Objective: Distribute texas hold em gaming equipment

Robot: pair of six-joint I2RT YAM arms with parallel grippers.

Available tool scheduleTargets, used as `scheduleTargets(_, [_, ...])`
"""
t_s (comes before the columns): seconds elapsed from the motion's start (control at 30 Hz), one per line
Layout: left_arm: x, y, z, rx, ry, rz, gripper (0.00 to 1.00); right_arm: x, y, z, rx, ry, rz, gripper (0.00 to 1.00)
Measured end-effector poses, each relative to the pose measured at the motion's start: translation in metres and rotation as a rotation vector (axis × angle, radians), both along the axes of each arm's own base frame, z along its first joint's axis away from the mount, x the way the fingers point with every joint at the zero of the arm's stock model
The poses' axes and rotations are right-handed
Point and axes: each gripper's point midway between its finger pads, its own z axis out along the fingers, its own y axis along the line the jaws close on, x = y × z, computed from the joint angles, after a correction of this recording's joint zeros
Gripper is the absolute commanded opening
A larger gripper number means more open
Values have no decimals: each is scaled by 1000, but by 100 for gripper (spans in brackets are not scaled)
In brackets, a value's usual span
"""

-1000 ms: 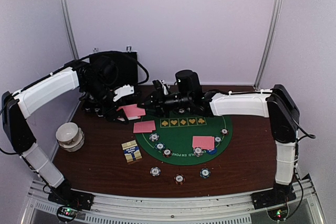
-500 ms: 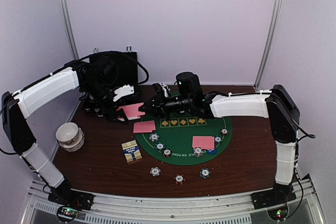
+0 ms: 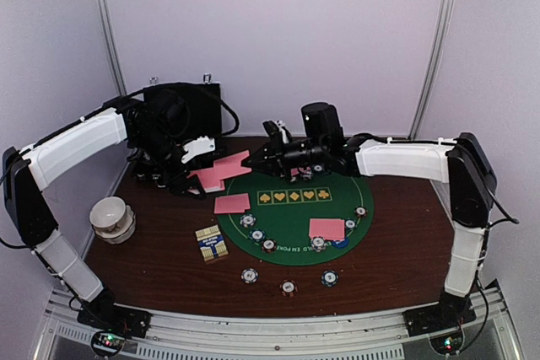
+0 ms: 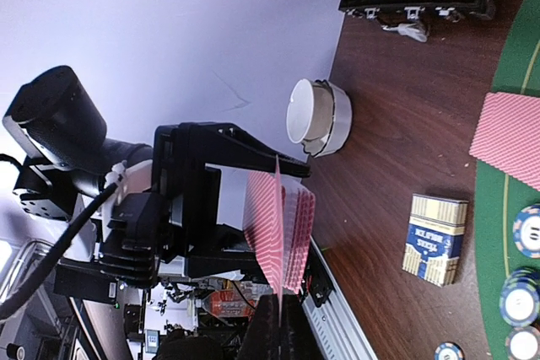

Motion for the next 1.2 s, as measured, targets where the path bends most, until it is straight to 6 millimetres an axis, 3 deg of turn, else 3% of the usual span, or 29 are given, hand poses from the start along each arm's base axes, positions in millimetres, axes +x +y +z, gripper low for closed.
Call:
scheduleTargets(0.1, [0,0,0,1,-1,1,0,11,-20,0,-45,-29,-28,0])
scheduleTargets(0.33, [-1,6,-2,9,1,12,0,40,-65,-24,-312,-129,-93,0])
scheduleTargets(0.5, [4,13,0,6,-2,37,0,58,-83,-16,-539,-381,-125,0])
scheduleTargets(0.63, [4,21,-1,7,-1,55,0,65,-94,-24,-756,-608,-125,0])
scheduleTargets(0.97, [-4,27,2,2,-8,62,0,79,-85,-91,-1337,-1153,47,0])
scheduleTargets(1.2, [-3,27,2,-1,-7,63,0,73,-67,-135,-1565,-1377,211,0])
